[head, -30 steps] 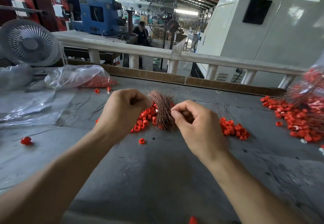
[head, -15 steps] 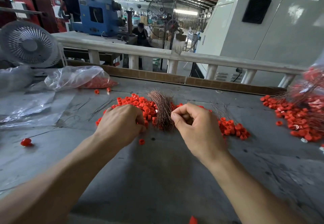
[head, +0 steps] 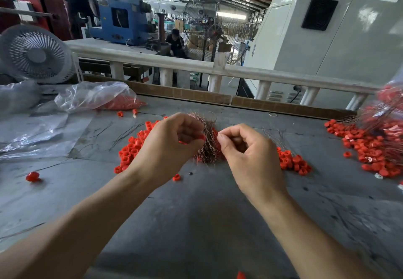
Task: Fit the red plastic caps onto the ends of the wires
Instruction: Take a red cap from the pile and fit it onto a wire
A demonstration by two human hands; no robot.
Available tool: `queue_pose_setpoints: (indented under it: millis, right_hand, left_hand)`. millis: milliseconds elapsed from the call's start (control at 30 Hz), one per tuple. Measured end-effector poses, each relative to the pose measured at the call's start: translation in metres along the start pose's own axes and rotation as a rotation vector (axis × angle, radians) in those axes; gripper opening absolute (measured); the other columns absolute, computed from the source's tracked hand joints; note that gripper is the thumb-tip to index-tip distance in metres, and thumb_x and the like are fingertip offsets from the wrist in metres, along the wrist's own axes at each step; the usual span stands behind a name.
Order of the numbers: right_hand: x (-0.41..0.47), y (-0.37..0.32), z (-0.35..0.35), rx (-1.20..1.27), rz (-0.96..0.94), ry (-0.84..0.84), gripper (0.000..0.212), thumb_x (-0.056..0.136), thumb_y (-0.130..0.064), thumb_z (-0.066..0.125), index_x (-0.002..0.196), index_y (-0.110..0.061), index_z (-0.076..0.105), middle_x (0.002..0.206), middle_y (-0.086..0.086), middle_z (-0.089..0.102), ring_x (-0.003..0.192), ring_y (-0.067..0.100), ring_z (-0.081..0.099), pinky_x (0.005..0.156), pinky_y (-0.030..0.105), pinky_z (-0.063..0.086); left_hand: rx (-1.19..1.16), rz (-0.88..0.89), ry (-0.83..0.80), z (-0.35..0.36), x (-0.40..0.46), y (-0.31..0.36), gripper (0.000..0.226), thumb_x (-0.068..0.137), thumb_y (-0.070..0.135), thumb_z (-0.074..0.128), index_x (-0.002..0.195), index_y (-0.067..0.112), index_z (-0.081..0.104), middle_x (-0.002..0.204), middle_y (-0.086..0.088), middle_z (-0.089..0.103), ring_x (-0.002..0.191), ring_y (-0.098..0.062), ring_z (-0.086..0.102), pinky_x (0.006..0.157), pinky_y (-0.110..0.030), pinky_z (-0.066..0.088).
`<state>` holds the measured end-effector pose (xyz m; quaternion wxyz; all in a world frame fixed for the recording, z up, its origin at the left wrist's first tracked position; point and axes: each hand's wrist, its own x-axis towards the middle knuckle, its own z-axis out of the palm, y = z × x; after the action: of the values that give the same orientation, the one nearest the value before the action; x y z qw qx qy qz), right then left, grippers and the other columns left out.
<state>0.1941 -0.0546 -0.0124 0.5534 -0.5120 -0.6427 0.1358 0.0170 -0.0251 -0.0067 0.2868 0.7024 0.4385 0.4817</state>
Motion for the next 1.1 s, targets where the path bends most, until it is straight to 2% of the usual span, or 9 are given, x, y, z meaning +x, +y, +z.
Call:
queue_pose_setpoints:
  millis: [133,267,533,767,933,1100]
  right_hand:
    - [-0.0011,-0.0038,0.0002,0.001,-0.041,-0.003,0.011,0.092,-0.012,0.073,0.084,-0.020,0.074,0.073,-0.011,0.070,0.073,0.008,0.067,0.066,0.024,0.054]
    - [-0.0026,-0.0054,0.0014,-0.007,-0.053,-0.022,0.011,0.093,-0.013,0.073,0.084,-0.020,0.074,0.072,-0.011,0.070,0.071,0.009,0.066,0.065,0.023,0.052]
    - [-0.0024,-0.0047,0.0010,-0.015,-0.043,-0.041,0.011,0.093,-0.014,0.073,0.084,-0.021,0.075,0.072,-0.012,0.070,0.072,0.007,0.066,0.063,0.016,0.050]
    - [-0.0028,-0.0042,0.0014,-0.023,-0.037,-0.039,0.012,0.093,-0.015,0.073,0.082,-0.022,0.074,0.070,-0.011,0.069,0.070,0.008,0.066,0.063,0.023,0.052]
    - [-0.0025,-0.0030,0.0009,-0.014,-0.027,-0.065,0.012,0.093,-0.017,0.073,0.083,-0.023,0.073,0.070,-0.011,0.069,0.068,0.006,0.065,0.060,0.015,0.048]
    - [-0.0026,-0.0012,0.0014,-0.020,-0.037,-0.074,0.013,0.093,-0.016,0.072,0.082,-0.022,0.073,0.070,-0.012,0.069,0.069,0.006,0.065,0.060,0.013,0.046]
  left_hand:
    - [-0.118,0.004,-0.039,0.0009,-0.0027,0.0037,0.027,0.083,-0.002,0.079,0.095,0.021,0.074,0.086,0.003,0.077,0.079,-0.012,0.074,0.073,-0.022,0.059]
    - [-0.259,-0.034,-0.056,0.0013,-0.0018,0.0040,0.030,0.083,-0.009,0.075,0.094,0.018,0.075,0.082,0.001,0.076,0.072,-0.006,0.070,0.065,-0.015,0.052]
    - [-0.417,-0.052,-0.105,0.0005,-0.0017,0.0046,0.040,0.084,-0.011,0.072,0.089,0.028,0.079,0.090,-0.004,0.075,0.083,-0.017,0.073,0.075,-0.021,0.056]
    - [-0.535,-0.111,-0.143,0.0009,-0.0018,0.0041,0.023,0.085,-0.008,0.071,0.094,0.013,0.075,0.091,-0.014,0.072,0.083,-0.021,0.071,0.076,-0.025,0.059]
    - [-0.518,-0.139,-0.169,-0.0003,-0.0022,0.0069,0.018,0.086,-0.001,0.071,0.100,0.009,0.074,0.092,-0.016,0.072,0.084,-0.024,0.071,0.077,-0.027,0.060]
    - [-0.529,-0.138,-0.170,0.0017,-0.0029,0.0079,0.018,0.086,-0.003,0.070,0.102,0.005,0.072,0.092,-0.021,0.067,0.083,-0.027,0.067,0.077,-0.033,0.061]
